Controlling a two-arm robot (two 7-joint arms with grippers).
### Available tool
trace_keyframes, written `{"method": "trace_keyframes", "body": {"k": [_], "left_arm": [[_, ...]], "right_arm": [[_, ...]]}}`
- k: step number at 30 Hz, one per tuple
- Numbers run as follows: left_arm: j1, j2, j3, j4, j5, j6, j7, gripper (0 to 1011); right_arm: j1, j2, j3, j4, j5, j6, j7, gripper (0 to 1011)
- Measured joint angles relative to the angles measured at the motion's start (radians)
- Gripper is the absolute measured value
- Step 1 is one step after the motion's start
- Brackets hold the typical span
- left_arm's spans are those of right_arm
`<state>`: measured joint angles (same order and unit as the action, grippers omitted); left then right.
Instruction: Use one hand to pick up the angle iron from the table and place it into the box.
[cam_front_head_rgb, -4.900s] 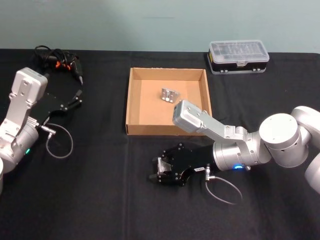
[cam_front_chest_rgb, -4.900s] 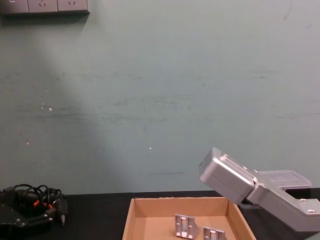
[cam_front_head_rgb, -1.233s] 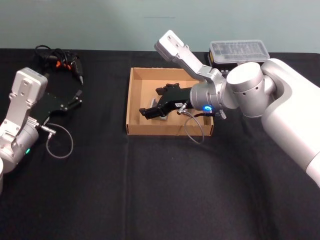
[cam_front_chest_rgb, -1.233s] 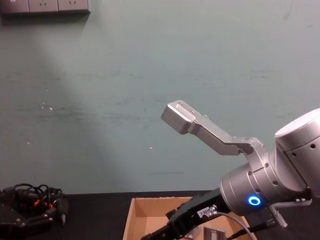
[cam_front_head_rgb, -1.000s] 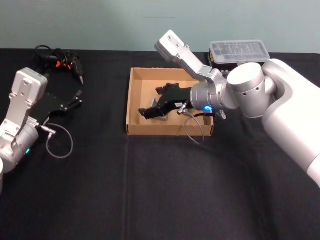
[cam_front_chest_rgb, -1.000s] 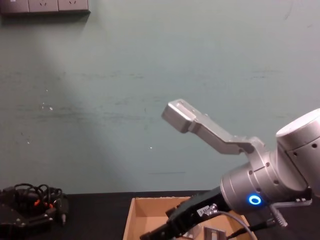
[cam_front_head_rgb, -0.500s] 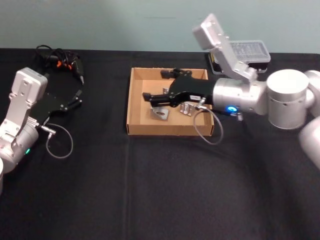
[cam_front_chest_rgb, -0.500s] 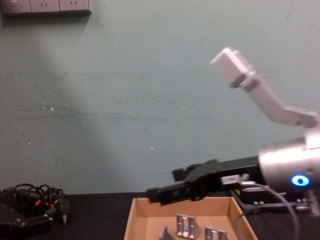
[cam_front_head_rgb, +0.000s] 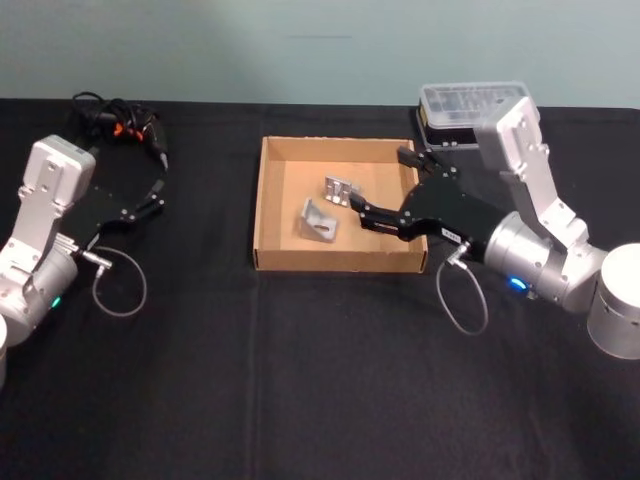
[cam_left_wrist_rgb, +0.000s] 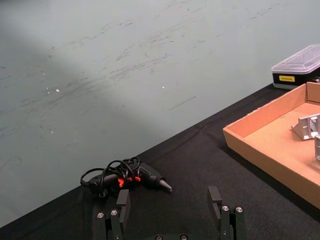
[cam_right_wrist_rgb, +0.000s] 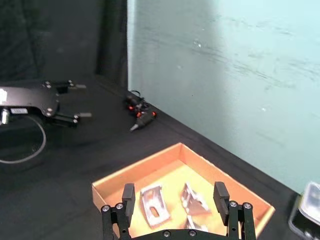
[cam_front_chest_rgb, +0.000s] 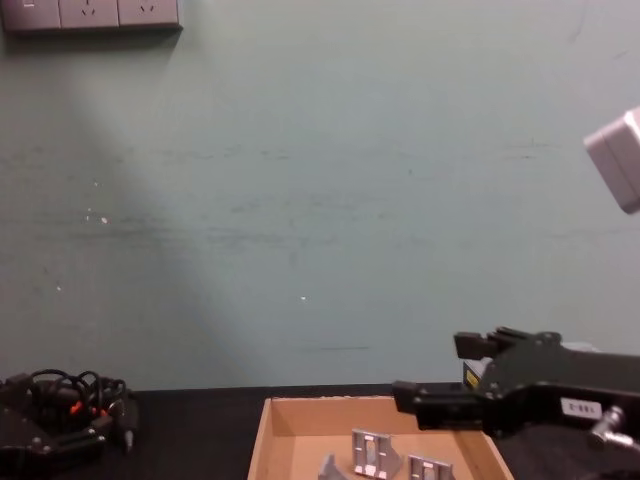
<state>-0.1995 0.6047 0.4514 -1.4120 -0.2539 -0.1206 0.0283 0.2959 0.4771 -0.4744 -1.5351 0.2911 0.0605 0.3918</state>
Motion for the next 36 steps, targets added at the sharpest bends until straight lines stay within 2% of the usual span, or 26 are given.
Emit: {"method": "trace_keyframes", "body": {"k": [3,36], "left_arm": [[0.0,0.0,0.0,0.0,0.0,0.0,0.0,1011],[0.0,0.0,0.0,0.0,0.0,0.0,0.0,1011]], "right_arm": [[-0.013,0.0,0.005,-0.003,-0.011,-0.001,-0.011,1000],[-0.002,-0.001,0.001,0.002,-0.006,0.001,-0.004,1000]]}}
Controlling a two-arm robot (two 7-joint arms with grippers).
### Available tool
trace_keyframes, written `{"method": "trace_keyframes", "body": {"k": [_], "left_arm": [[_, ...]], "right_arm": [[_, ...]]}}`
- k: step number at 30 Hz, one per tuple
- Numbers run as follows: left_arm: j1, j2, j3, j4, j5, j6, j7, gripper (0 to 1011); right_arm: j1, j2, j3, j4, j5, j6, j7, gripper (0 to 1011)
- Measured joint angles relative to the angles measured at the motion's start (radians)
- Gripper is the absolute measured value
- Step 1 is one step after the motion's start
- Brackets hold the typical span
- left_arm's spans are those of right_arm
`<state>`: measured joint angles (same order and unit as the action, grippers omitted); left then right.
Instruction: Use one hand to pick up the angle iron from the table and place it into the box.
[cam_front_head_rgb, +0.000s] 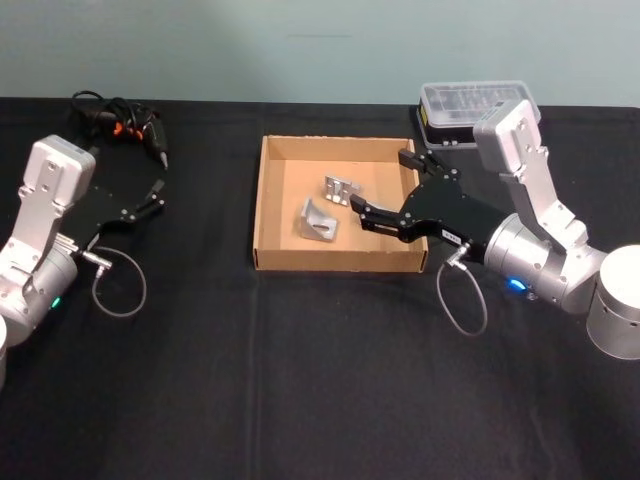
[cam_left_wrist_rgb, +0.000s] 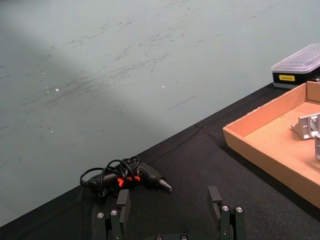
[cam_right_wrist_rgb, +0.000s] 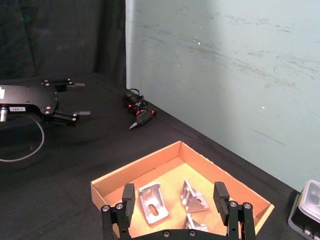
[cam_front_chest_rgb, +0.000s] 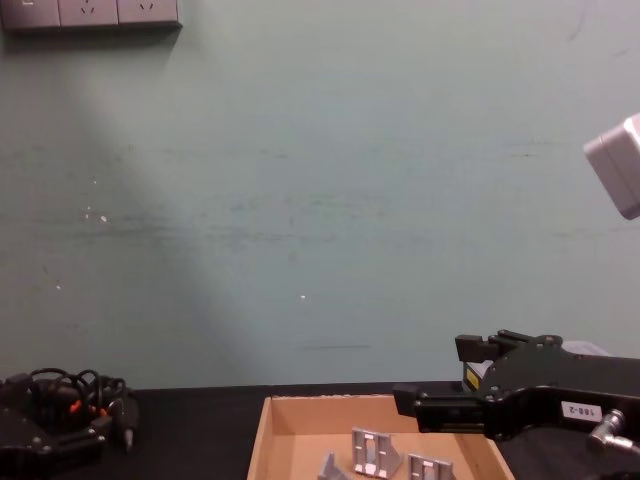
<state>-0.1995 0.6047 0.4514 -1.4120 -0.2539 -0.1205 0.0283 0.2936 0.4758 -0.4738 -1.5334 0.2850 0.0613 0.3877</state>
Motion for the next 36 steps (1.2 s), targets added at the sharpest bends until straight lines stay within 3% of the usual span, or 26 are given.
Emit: {"method": "trace_keyframes", "body": {"k": [36], "left_arm": [[0.0,0.0,0.0,0.0,0.0,0.0,0.0,1011]], "right_arm": [[0.001,0.0,0.0,0.0,0.0,0.0,0.001,1000]]}}
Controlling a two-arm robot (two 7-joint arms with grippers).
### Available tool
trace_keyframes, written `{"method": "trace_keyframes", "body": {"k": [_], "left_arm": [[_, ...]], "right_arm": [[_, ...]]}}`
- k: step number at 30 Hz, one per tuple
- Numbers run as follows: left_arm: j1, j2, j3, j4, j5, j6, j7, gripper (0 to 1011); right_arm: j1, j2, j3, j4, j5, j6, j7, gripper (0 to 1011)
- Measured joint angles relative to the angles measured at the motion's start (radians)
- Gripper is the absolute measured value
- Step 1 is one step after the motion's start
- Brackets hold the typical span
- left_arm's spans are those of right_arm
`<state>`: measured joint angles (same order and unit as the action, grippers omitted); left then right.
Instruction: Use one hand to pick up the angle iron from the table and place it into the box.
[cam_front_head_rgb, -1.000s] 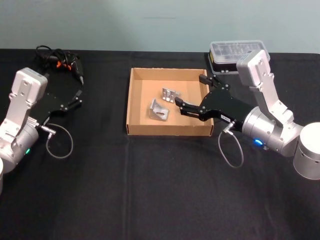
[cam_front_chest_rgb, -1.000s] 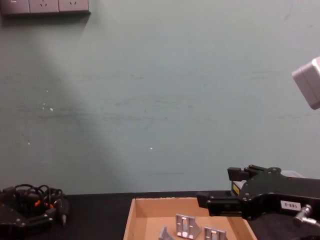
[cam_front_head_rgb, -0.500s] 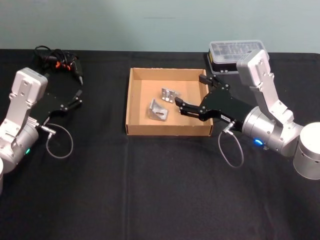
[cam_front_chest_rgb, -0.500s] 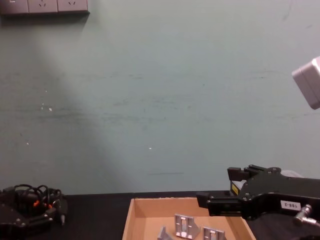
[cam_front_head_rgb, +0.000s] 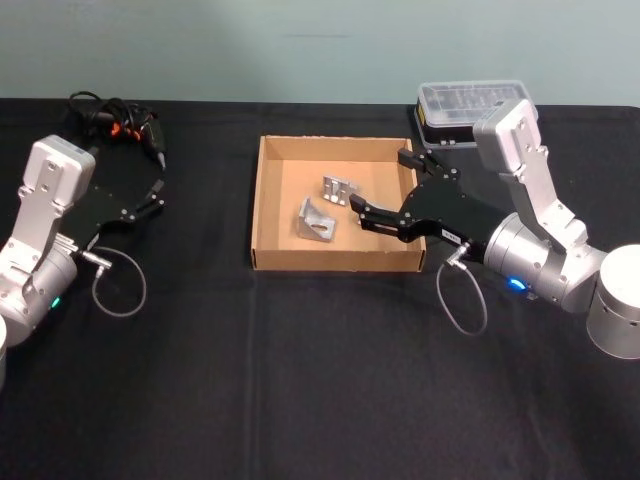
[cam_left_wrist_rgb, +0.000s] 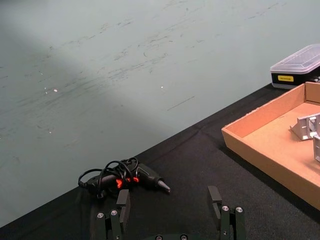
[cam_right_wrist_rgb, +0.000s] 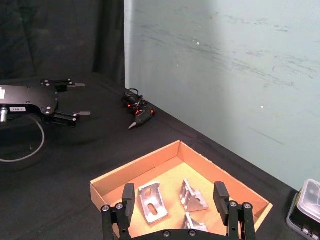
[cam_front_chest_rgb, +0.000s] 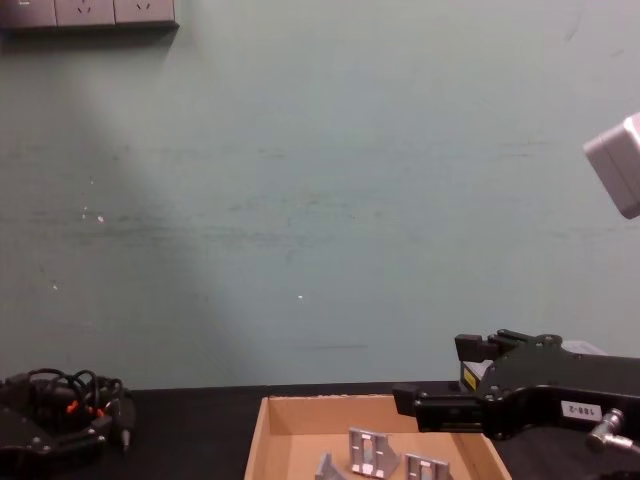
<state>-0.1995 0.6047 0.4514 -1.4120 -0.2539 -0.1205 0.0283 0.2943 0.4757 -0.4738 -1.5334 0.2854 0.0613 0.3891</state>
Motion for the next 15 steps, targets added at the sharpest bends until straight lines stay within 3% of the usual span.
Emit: {"method": "trace_keyframes", "body": {"k": [15], "left_arm": [[0.0,0.0,0.0,0.0,0.0,0.0,0.0,1011]], "right_arm": [[0.0,0.0,0.0,0.0,0.0,0.0,0.0,1000]]}}
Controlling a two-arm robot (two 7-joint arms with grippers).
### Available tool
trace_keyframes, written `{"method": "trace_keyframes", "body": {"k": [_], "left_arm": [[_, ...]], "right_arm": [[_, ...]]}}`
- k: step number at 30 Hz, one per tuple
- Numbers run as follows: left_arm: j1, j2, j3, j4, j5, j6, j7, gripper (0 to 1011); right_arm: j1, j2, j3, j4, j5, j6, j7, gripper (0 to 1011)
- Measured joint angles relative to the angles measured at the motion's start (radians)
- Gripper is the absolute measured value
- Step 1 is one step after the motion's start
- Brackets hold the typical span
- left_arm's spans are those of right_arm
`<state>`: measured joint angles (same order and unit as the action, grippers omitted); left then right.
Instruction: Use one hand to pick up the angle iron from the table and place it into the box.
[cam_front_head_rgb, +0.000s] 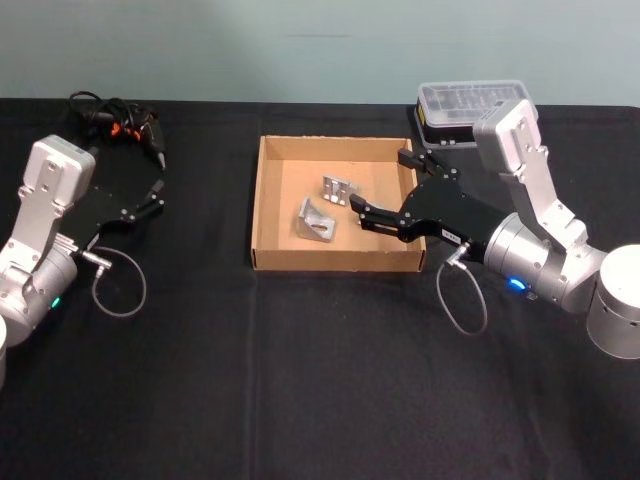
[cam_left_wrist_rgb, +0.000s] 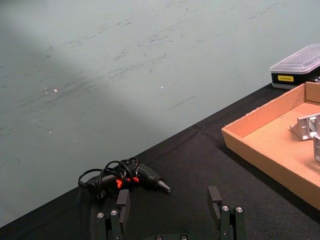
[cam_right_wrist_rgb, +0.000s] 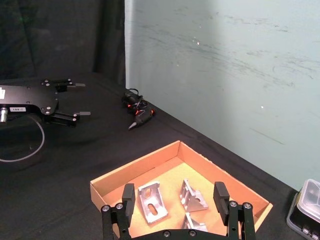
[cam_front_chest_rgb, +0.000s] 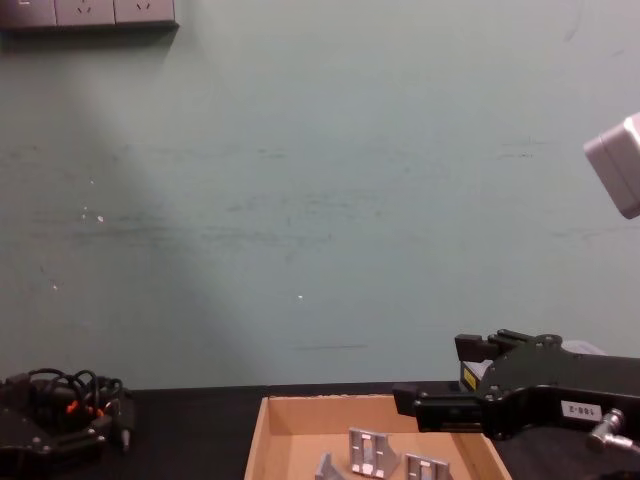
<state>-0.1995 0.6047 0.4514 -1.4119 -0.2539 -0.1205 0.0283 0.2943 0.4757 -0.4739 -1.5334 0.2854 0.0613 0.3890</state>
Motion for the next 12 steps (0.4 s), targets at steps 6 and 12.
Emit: {"method": "trace_keyframes", "body": {"k": [6,12], "left_arm": [[0.0,0.0,0.0,0.0,0.0,0.0,0.0,1011],[0.0,0.0,0.0,0.0,0.0,0.0,0.0,1011]], "right_arm": [[0.0,0.0,0.0,0.0,0.0,0.0,0.0,1000],[0.0,0.0,0.0,0.0,0.0,0.0,0.0,1000]]}}
